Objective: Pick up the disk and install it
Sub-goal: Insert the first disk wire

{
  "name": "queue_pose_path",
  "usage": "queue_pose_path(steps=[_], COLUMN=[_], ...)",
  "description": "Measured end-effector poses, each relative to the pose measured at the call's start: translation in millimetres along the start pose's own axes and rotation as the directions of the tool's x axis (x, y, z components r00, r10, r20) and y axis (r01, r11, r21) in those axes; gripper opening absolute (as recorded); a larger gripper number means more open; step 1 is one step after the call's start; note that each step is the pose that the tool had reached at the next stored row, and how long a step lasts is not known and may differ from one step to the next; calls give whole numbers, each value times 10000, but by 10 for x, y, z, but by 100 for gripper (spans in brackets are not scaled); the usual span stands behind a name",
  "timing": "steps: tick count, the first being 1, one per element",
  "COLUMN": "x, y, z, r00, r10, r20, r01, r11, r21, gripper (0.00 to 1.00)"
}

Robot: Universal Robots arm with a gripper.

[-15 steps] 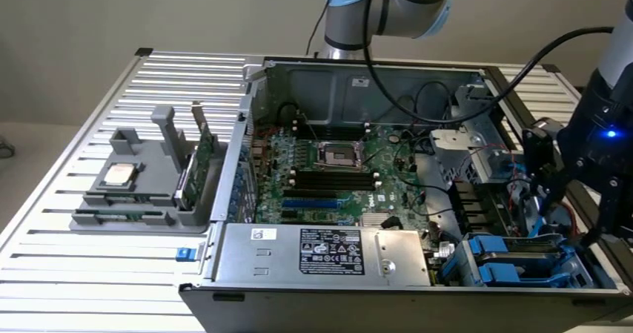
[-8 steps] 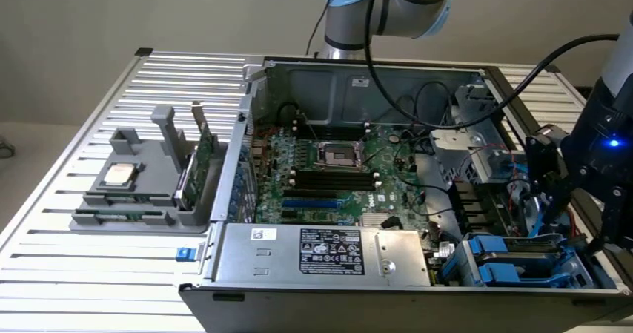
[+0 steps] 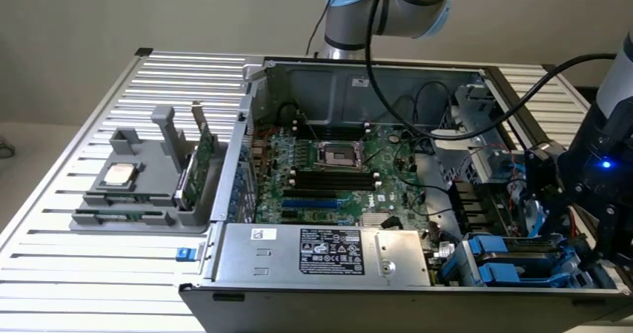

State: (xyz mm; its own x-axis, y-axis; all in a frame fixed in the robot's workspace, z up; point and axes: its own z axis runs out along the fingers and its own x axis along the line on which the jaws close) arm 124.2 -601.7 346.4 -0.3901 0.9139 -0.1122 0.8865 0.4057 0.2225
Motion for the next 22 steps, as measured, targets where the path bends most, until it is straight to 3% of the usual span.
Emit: queue_pose_path(steps=[7,11,13,15,17,22], x=[5,3,1,-2,-4,-20], y=[-8,-2,5,13,21,58], z=[41,45,46,48,51,63], r00=[9962,9940,9932,9923,9913,9875], r10=[868,1077,1139,1194,1251,1389], r20=[-111,-202,-253,-314,-398,-749], r01=[-868,-1079,-1141,-1197,-1256,-1409], r11=[9962,9941,9934,9928,9920,9898], r21=[-31,-58,-74,-92,-117,-218], gripper=[49,49,57,57,57,57])
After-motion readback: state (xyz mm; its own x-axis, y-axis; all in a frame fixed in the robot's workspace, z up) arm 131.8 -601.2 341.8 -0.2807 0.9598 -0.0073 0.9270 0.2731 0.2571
